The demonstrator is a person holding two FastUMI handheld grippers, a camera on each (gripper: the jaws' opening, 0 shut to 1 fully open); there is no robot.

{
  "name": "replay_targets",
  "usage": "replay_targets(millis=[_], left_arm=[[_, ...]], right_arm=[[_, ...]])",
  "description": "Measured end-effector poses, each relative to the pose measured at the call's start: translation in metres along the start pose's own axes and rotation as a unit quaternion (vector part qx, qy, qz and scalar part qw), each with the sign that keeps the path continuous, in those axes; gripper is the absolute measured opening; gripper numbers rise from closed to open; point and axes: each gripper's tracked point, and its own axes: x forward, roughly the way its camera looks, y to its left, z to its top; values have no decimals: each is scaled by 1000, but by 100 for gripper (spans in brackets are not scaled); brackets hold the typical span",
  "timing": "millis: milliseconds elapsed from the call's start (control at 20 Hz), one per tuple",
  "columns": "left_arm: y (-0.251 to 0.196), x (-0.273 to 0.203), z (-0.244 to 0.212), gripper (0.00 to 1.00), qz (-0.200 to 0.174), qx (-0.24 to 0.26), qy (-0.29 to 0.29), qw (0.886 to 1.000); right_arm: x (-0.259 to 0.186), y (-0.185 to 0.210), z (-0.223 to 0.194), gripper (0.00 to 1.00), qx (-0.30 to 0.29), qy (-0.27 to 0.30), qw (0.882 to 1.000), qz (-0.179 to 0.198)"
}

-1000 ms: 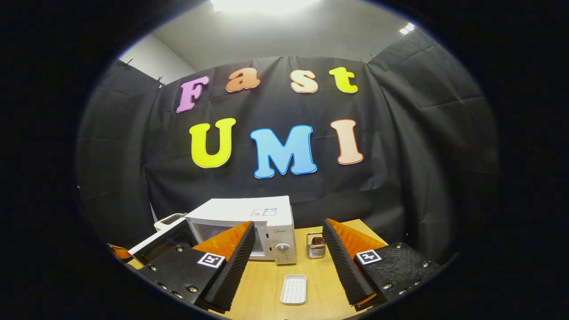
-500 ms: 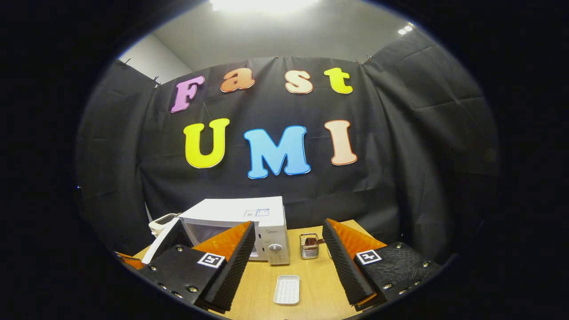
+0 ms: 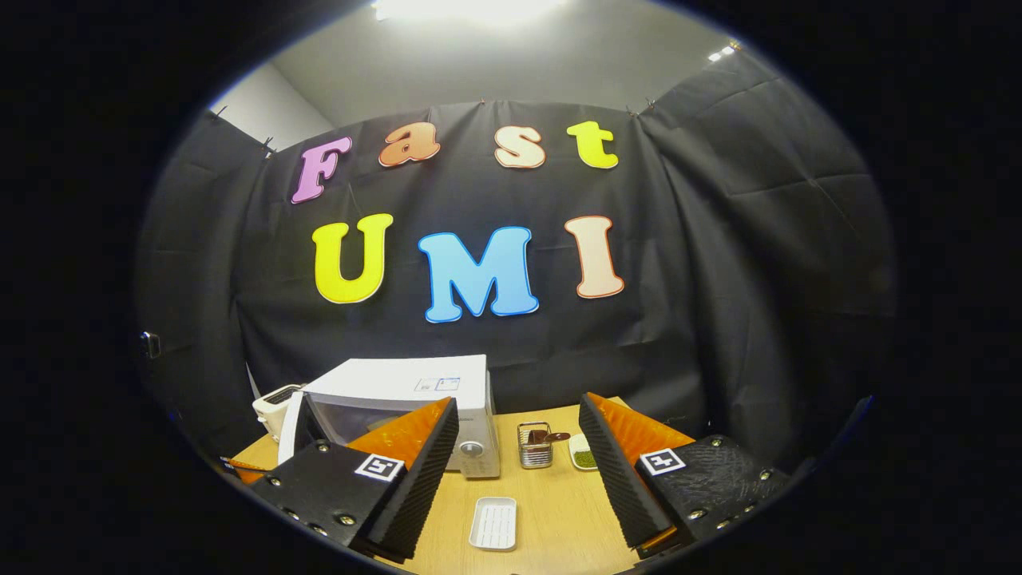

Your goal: Open the microwave oven with the left hand, put the food in, and close the microwave oven.

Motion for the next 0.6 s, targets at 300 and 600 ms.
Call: replay_targets(millis=[300,600], left_arm=[[-22,36,13,7,-19,11,5,1000],[-43,80,29,7,-31,11,4,999]], right_arm=[[5,-14,25,92,-8,-38,999,1],[17,-30,43,92,-13,-58,998,-1]])
